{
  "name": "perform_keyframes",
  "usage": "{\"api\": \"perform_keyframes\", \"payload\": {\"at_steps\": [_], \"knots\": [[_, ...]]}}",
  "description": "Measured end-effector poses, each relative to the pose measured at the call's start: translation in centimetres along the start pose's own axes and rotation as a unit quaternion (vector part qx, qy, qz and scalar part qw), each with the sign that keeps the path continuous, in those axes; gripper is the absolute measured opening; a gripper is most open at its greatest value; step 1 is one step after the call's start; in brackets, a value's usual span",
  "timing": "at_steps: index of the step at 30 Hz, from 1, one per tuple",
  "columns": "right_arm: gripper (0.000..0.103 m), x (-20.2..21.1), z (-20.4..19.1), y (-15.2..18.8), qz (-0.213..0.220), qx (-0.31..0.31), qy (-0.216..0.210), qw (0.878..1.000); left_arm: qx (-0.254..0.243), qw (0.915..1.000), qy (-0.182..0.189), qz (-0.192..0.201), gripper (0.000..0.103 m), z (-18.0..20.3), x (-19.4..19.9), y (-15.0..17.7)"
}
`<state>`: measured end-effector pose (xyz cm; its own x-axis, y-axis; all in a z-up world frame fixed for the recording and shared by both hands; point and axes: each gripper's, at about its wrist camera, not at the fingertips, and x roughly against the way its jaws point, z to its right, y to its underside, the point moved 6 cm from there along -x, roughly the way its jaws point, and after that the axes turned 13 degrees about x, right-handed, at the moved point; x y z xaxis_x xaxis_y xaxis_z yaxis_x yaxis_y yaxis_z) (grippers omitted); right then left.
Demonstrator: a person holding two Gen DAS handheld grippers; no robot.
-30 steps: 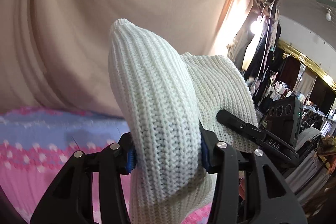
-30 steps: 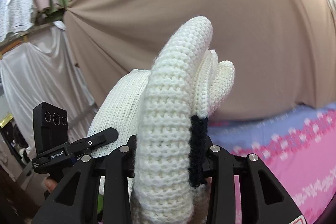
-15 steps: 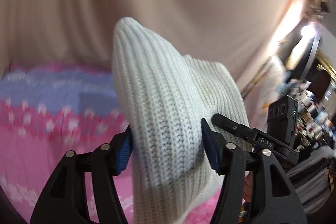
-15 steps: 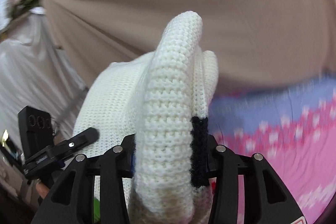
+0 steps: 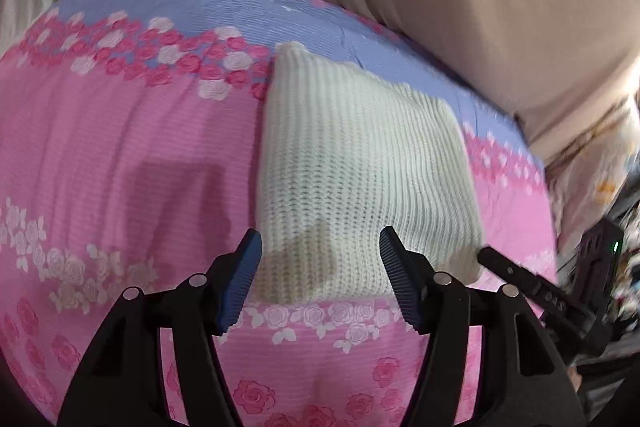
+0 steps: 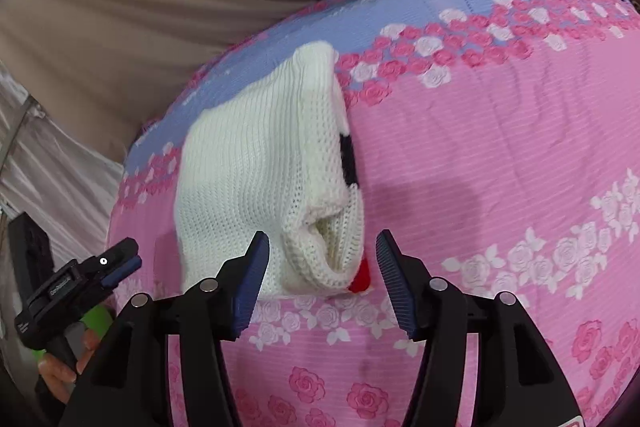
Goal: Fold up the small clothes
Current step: 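Lower the sweater bundle onto the bedspread and open both grippers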
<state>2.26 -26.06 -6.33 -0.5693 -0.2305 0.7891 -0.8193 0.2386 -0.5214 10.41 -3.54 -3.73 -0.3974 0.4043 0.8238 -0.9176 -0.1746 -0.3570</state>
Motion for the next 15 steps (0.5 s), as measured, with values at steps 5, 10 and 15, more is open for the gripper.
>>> {"api": "perform_keyframes", "payload": {"at_steps": [5, 10, 15], "knots": [[0.013, -4.0, 0.3, 0.7, -0.042, 0.014, 0.018, 0.999, -0.062, 0.9930, -0.096, -0.030, 0.054, -0.7, -4.9, 1.9], [0.012, -5.1, 0.3, 1.8, -0.059, 0.039, 0.043, 0.997, -0.035, 0.9919, -0.107, -0.058, 0.053, -3.4, -6.4, 3.0], [0.012, -0.3, -1.8, 0.1, 0.001, 0.040, 0.048, 0.998, -0.070, 0.9884, -0.129, -0.039, 0.053, -3.1, -5.0, 3.0]]}}
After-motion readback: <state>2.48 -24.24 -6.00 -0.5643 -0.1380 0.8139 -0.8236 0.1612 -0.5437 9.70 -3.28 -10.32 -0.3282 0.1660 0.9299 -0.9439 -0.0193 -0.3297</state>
